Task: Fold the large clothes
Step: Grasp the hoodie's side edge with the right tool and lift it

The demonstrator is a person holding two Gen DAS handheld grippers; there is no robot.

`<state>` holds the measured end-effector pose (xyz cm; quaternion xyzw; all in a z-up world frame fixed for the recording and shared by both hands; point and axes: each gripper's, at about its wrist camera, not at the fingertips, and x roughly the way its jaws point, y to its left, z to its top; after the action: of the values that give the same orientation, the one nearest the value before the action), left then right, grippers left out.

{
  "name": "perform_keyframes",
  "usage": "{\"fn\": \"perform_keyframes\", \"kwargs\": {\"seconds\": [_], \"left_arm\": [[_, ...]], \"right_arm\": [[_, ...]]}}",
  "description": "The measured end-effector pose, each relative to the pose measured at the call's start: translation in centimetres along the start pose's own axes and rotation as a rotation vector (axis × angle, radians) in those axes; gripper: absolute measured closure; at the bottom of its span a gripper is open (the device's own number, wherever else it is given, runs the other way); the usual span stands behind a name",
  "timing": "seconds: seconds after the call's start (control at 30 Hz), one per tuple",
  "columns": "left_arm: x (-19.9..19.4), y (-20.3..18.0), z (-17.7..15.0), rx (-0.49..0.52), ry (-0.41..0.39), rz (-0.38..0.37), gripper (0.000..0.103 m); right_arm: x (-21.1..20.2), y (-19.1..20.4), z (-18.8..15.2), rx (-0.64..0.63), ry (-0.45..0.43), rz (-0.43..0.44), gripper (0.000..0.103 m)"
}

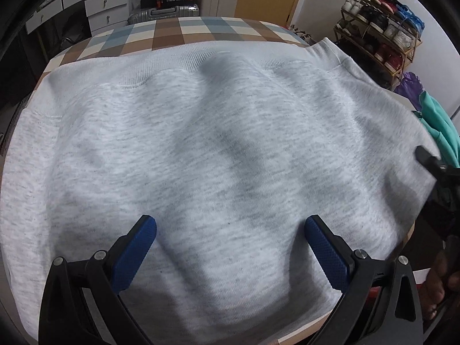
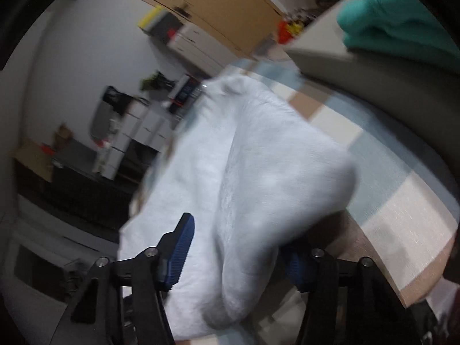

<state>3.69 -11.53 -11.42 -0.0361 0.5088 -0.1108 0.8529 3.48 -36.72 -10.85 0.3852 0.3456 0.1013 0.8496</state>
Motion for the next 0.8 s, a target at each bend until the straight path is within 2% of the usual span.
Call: {"fn": "perform_keyframes", "kwargs": {"seconds": [0.07,0.1,0.17,0.23,0.33,0.5,0.53,0.63,0.8], "left_arm": [[0.1,-0.2,0.1,0.002,0.001,0.004,0.002],[0.1,-0.2,0.1,0.003,0.0,0.006,0.002],[0.1,-0.4,0.2,0.006,0.0,0.008,0.002],[0.1,-0.4,0.0,0.01,-0.001,0.009,0.002],[0.1,-0.5,0.1,0.019,0.001,0.006,0.002],[0.3,-0.5,0.3,0.024,0.003,0.006,0.002],[0.3,-0.5,0.3,0.026,0.002,0.007,0.002],[0.3,-0.4,0.3,0.022,-0.009,0.001,0.002],[0.6,-0.9,0.4,0.046,-0.007,-0.004,0.002]], "right_arm": [[0.1,1.1,-0.2,-0.049,0.005,0.073,0.045],[0.4,1.5,-0.3,-0.077,0.01,0.074,0.045],[1.4,1.3,-0.4,-0.064,0.032,0.006,0.04],[2.6,-0.3,-0.2,0.021,0.072,-0.062,0.038],[4.0,-2.1,-0.4,0.109,0.135,-0.101,0.038],[5.2,-0.9,0.2,0.02,0.12,-0.18,0.038],[5.5,-0.9,0.5,0.026,0.119,-0.175,0.04],[5.5,-1.2,1.0,0.028,0.104,-0.155,0.071],[4.5,1.0,0.9,-0.225,0.085,-0.182,0.077]]}}
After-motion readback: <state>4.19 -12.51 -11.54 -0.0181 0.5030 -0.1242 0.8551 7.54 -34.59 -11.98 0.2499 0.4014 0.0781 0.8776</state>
